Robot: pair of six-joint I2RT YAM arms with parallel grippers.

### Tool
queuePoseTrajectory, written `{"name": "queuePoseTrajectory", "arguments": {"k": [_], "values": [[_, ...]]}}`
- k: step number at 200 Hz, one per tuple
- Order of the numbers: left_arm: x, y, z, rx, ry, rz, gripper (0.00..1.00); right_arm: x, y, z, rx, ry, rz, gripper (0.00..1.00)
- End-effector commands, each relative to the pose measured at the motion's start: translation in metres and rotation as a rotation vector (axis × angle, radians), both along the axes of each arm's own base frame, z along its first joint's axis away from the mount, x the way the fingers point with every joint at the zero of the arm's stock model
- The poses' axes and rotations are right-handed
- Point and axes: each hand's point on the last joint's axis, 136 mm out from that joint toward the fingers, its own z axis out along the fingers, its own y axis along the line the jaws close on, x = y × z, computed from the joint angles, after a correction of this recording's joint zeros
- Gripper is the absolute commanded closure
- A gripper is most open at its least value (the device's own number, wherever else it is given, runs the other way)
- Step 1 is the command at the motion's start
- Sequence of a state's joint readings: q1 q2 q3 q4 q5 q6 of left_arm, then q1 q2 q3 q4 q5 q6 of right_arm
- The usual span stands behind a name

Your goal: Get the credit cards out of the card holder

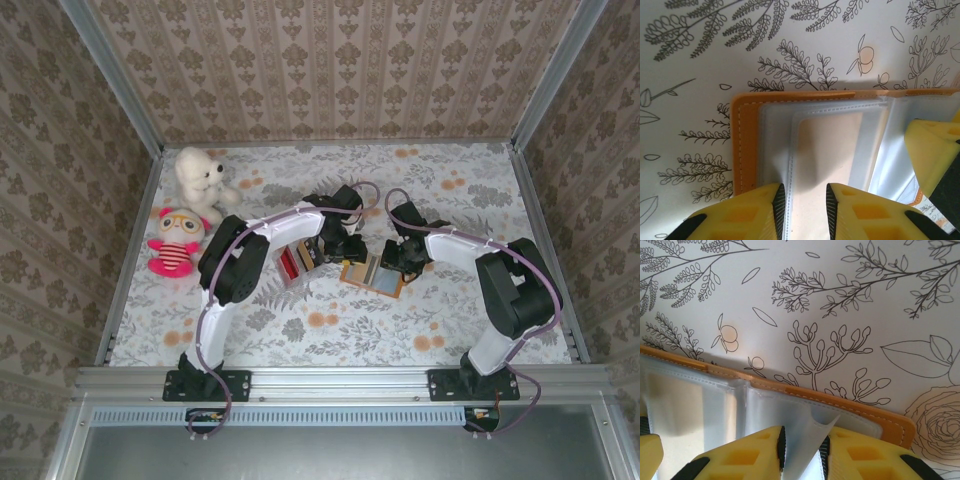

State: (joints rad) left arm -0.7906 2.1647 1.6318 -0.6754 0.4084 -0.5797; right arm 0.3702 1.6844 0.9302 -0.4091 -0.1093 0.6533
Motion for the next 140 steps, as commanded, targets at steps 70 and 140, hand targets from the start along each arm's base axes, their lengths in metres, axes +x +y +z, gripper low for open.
{"name": "queuePoseTrajectory", "arguments": {"k": [70,140], "values": [[-0.009,-0.014,0.007,-0.093,0.042,-0.04,0.77,-0.006,0.001,-0.014,-0.008,0.047,0.021,0.72],[-0.011,-0.015,0.01,-0.128,0.055,-0.032,0.84,0.001,0.007,0.007,0.034,-0.005,0.024,0.72]]}}
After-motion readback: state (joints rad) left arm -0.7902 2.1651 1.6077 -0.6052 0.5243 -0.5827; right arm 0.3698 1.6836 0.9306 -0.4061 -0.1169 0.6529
